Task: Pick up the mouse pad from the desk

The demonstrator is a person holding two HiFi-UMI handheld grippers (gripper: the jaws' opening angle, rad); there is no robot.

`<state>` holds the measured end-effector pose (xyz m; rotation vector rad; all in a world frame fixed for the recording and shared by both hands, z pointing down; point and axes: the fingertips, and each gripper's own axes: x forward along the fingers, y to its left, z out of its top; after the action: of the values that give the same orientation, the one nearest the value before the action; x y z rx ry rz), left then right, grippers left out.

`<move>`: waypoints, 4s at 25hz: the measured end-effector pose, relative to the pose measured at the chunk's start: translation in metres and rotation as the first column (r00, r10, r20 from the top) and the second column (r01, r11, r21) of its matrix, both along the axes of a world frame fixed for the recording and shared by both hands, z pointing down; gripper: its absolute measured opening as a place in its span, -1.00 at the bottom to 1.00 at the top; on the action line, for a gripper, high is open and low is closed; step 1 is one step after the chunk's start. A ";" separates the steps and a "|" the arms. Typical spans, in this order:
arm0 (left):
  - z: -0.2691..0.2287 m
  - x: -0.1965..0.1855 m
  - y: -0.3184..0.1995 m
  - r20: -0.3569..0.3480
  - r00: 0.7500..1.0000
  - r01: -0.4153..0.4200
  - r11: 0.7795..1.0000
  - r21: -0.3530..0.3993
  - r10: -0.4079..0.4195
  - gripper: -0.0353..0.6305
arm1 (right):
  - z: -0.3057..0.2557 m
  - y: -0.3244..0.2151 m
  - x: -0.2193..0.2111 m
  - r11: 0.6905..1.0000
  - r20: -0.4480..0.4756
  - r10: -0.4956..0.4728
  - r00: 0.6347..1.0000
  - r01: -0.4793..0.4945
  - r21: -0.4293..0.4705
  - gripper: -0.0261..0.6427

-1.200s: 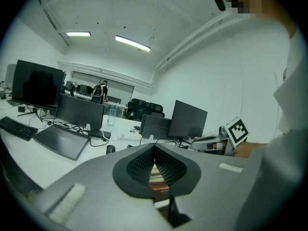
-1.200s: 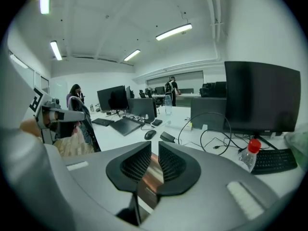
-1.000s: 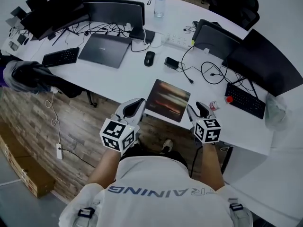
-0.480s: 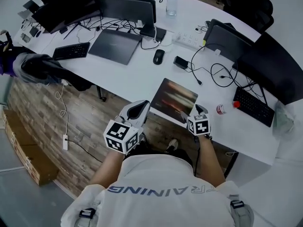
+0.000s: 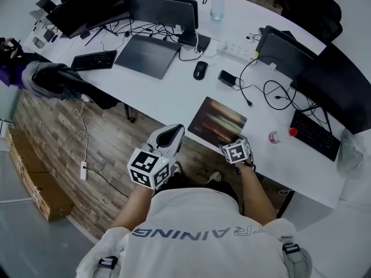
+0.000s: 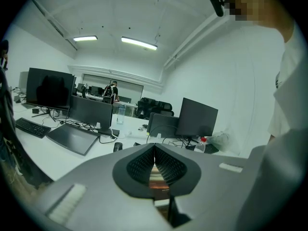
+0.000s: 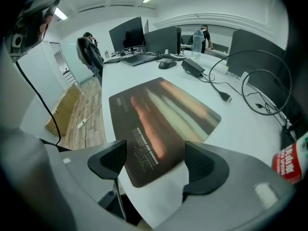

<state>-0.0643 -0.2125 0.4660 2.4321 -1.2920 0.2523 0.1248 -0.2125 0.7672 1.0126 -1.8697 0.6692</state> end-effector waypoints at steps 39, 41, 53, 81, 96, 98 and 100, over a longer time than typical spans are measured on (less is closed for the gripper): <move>-0.004 -0.005 -0.008 -0.030 0.997 -0.071 0.997 0.011 0.072 -0.89 | -0.086 -0.027 0.004 0.970 0.093 0.121 0.988 -0.138 0.198 -0.78; -0.005 -0.005 -0.009 -0.032 0.997 -0.072 0.997 0.015 0.072 -0.89 | -0.097 -0.029 0.003 0.965 0.106 0.123 0.987 -0.143 0.218 -0.78; -0.020 -0.005 -0.018 -0.051 0.995 -0.082 0.995 0.064 0.085 -0.89 | -0.196 -0.048 0.014 0.893 0.221 0.164 0.961 -0.240 0.382 -0.77; -0.090 -0.002 -0.041 -0.038 0.996 -0.067 0.968 0.240 0.079 -0.89 | -0.400 -0.029 0.046 0.629 0.408 0.152 0.900 -0.407 0.663 -0.77; -0.080 0.001 -0.036 -0.050 0.995 -0.069 0.975 0.212 0.082 -0.89 | -0.376 -0.023 0.045 0.674 0.422 0.153 0.893 -0.407 0.617 -0.76; -0.079 0.001 -0.035 -0.047 0.996 -0.068 0.975 0.213 0.079 -0.89 | -0.375 -0.022 0.043 0.678 0.419 0.150 0.895 -0.402 0.615 -0.76; -0.078 0.000 -0.035 -0.038 0.996 -0.067 0.974 0.214 0.077 -0.89 | -0.374 -0.022 0.042 0.682 0.416 0.149 0.897 -0.398 0.614 -0.76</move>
<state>-0.0642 -0.2472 0.3876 2.6505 -1.2700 0.0795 0.1663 -0.2343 0.3931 1.7920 -2.3669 0.3021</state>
